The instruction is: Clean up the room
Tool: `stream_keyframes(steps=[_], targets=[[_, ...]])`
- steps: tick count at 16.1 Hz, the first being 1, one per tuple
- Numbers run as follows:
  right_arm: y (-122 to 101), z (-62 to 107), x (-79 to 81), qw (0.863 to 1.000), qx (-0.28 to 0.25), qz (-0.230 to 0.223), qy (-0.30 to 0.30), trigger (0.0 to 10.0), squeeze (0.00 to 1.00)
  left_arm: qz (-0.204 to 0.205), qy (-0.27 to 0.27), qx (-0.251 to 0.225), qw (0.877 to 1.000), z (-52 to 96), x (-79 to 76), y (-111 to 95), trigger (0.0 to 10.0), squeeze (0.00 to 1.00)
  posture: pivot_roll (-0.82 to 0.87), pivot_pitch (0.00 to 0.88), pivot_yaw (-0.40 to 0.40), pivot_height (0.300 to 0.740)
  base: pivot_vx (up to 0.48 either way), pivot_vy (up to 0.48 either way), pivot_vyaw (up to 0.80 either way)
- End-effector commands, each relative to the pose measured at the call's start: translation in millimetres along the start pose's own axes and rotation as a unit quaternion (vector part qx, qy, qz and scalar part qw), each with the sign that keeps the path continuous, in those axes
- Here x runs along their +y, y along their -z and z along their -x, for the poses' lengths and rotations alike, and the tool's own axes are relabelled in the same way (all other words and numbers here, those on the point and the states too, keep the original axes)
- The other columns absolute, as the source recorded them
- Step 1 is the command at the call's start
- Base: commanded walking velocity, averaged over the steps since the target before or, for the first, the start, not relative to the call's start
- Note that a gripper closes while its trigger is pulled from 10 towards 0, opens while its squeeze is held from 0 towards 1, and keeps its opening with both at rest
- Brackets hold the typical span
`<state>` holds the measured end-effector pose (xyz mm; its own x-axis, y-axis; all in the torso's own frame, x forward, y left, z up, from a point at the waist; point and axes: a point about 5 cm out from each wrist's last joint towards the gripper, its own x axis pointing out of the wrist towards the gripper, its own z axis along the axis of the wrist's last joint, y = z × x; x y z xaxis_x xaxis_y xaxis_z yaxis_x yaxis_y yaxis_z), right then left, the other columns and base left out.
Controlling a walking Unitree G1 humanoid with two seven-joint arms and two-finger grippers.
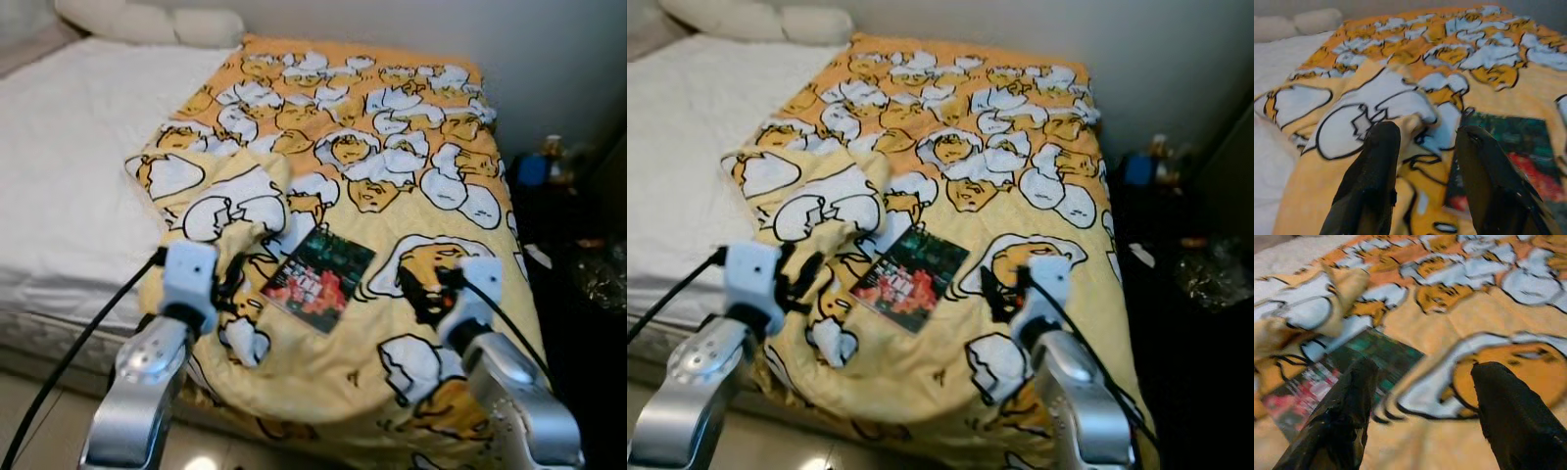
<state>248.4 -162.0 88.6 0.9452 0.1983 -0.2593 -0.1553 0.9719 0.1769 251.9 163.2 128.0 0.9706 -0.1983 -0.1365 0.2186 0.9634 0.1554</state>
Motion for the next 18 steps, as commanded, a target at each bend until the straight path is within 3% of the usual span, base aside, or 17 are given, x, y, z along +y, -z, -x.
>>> stream_keyframes(steps=[1,4,7,8,9,12,14,18], targets=[[-6,-3.8,-0.1,1.000,-0.006,-0.003,0.003,10.0,0.00,-0.002,-0.004,0.003,1.000,-3.7,2.4,0,10.0,0.30,-0.08,0.000,-0.010,0.740,0.000,0.000,0.00],[-12,-5.4,3.0,1.000,-0.017,0.003,-0.002,10.0,0.00,0.016,-0.019,0.004,1.000,-5.9,5.4,1,10.0,0.31,-0.09,0.000,-0.007,0.740,0.000,0.000,0.00],[-14,-7.7,3.2,1.000,-0.017,0.014,-0.004,10.0,0.00,0.008,-0.017,-0.003,1.000,-7.4,4.8,-1,10.0,0.31,-0.09,0.000,-0.008,0.740,0.000,0.000,0.00],[-14,-9.5,6.5,0.998,-0.012,0.051,-0.017,10.0,0.00,0.009,-0.022,-0.001,1.000,-8.2,5.4,-2,10.0,0.32,-0.09,0.000,-0.007,0.740,0.000,-0.480,0.80],[-13,-9.5,9.3,0.998,-0.012,0.054,-0.026,10.0,0.00,0.005,-0.022,-0.001,1.000,-8.2,5.7,-2,10.0,0.32,-0.09,0.000,-0.006,0.740,0.000,-0.480,0.80],[-11,-6.9,10.8,0.998,-0.015,0.045,-0.032,10.0,0.00,-0.005,-0.015,-0.005,1.000,-6.0,3.8,-3,10.0,0.31,-0.09,0.000,-0.004,0.740,0.000,-0.467,0.70],[-9,-4.6,6.7,0.999,-0.006,0.024,-0.028,10.0,0.00,0.016,-0.018,0.002,1.000,-4.0,4.6,-1,10.0,0.30,-0.09,0.000,-0.003,0.740,0.000,0.000,0.00],[-2,-3.0,16.7,0.997,0.019,0.000,-0.079,10.0,0.00,0.002,-0.006,0.005,1.000,-0.8,1.4,2,10.0,0.29,-0.08,0.000,0.002,0.740,0.000,0.000,0.00]])
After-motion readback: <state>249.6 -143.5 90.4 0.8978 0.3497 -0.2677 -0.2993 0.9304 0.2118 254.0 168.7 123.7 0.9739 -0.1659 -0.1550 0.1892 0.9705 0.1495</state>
